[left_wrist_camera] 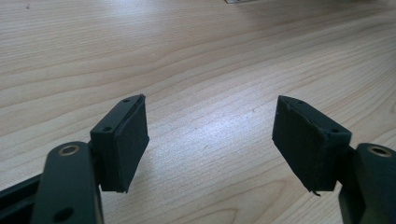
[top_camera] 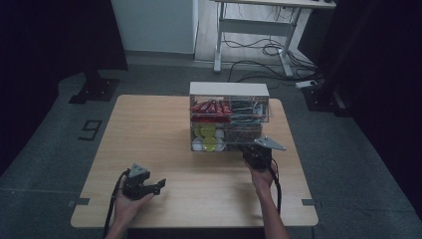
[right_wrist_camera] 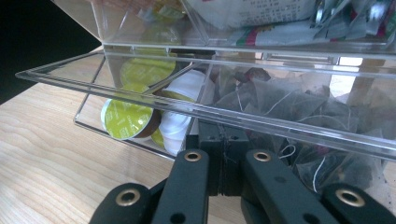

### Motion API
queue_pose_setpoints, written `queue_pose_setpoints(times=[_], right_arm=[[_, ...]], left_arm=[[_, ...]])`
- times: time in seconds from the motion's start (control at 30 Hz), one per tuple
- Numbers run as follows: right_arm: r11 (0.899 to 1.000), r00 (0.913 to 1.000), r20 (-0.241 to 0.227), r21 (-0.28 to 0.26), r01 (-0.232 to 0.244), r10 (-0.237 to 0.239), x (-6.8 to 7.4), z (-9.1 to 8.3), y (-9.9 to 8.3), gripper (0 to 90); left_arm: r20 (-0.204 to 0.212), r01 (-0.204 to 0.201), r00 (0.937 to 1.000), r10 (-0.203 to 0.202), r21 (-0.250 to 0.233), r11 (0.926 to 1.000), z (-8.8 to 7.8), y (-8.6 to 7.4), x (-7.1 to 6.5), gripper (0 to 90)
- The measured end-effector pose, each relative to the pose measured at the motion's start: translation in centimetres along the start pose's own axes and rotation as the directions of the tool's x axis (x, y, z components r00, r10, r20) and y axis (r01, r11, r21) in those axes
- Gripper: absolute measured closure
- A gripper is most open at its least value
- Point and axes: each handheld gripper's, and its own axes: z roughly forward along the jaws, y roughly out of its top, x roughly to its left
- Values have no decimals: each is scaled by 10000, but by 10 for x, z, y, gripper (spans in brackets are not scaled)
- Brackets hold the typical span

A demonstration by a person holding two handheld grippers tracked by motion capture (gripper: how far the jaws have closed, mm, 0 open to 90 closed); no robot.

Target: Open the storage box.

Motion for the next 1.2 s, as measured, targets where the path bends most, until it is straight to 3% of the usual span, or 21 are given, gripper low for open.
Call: queue_pose_setpoints(times=[1.2], right_arm=[[9960, 9995, -77, -832, -313, 308, -13, 1, 23, 892]], left_arm=[[-111, -22, 9999, 22, 47, 10000, 0, -1, -1, 270]])
